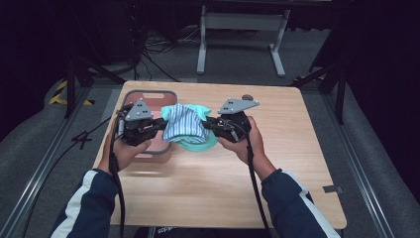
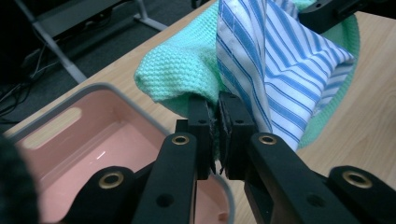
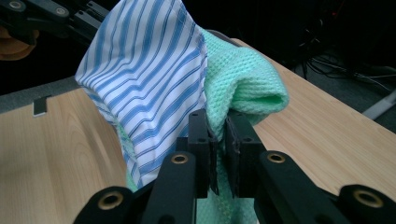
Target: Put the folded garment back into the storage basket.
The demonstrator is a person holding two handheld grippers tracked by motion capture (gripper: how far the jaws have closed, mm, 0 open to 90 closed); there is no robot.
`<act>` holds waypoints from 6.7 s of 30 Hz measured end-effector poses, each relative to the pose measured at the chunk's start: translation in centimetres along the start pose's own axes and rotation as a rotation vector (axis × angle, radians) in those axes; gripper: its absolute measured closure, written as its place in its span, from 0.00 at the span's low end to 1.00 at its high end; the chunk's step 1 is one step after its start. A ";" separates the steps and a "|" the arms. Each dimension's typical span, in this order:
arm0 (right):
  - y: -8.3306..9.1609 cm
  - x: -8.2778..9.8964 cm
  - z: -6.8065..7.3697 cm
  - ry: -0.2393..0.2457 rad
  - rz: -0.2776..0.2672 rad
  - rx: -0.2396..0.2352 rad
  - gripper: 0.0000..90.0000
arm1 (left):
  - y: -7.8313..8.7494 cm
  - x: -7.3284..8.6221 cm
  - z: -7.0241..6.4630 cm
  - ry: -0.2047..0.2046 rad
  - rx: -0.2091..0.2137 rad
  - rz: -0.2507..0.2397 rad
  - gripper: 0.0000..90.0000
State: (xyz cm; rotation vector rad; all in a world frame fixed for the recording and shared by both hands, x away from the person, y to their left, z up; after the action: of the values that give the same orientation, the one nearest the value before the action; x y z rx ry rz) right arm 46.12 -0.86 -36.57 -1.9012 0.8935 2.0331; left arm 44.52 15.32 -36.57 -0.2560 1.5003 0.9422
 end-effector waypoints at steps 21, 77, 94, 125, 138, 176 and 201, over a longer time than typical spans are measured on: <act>-7.7 -2.0 3.3 -0.004 0.004 -0.054 0.90 | 4.2 2.9 6.1 0.053 -0.141 0.034 0.94; -17.8 4.4 4.2 -0.067 0.180 -0.074 0.87 | 1.3 11.1 10.9 0.126 -0.260 0.181 0.93; -17.6 4.7 4.4 -0.040 0.224 -0.076 0.82 | 1.2 11.5 10.5 0.096 -0.256 0.207 0.83; -12.5 4.0 3.2 0.071 0.233 -0.062 0.68 | 1.1 7.6 5.0 0.060 -0.184 0.104 0.60; -8.6 4.7 1.5 0.135 0.252 0.007 0.54 | 0.5 6.5 1.5 0.018 -0.138 0.087 0.41; 4.7 12.0 -3.0 0.192 0.329 0.104 0.40 | -2.5 8.8 -8.0 -0.105 0.030 0.156 0.29; 11.0 18.6 -3.8 0.138 0.336 0.156 0.35 | -4.3 13.6 -11.8 -0.117 0.162 0.237 0.28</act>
State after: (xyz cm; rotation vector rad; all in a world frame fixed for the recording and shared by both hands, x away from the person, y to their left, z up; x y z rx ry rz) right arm 40.69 -16.17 -51.27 -1.9287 1.4479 1.9483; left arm 36.12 9.61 -52.07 0.0952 1.5099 0.9973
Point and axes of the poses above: each handheld gripper's, and its own axes: y roughly backward along the jaws, x roughly out of its underside, z roughly to its left, the point moved 10 cm from there along -y, roughly forward along the jaws, and after that the axes turned 12 degrees about -z, right-handed, at the moved point
